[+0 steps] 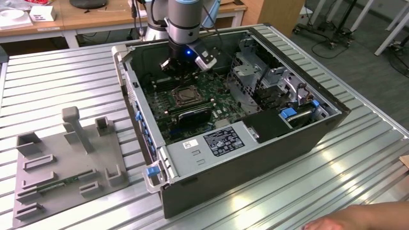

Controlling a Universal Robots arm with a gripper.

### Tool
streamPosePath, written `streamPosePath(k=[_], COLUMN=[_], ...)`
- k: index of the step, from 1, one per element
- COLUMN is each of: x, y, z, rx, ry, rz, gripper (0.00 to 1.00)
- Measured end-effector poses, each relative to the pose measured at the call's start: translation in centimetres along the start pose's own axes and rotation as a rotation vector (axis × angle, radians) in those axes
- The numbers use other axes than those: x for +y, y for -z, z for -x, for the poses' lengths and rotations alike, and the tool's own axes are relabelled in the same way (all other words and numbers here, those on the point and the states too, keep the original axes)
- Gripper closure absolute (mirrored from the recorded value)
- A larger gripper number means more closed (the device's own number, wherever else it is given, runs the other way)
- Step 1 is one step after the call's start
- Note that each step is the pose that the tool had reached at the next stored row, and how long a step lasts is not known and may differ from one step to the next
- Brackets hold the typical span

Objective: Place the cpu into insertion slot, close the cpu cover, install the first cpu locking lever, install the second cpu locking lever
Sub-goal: 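Install the first cpu locking lever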

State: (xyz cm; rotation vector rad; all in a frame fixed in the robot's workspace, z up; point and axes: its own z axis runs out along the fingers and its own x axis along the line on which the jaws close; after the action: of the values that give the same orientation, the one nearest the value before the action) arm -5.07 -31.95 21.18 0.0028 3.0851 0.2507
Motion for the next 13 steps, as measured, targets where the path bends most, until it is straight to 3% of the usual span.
streamPosePath(k=[6,13], x=[0.46,0.49], y=[-0.15,-0.16], z=[0.0,0.03], rx=[-0.0001,0.0], ry=[0.0,0.0], rz=[0.0002,0.0], gripper=[0.9,0.9])
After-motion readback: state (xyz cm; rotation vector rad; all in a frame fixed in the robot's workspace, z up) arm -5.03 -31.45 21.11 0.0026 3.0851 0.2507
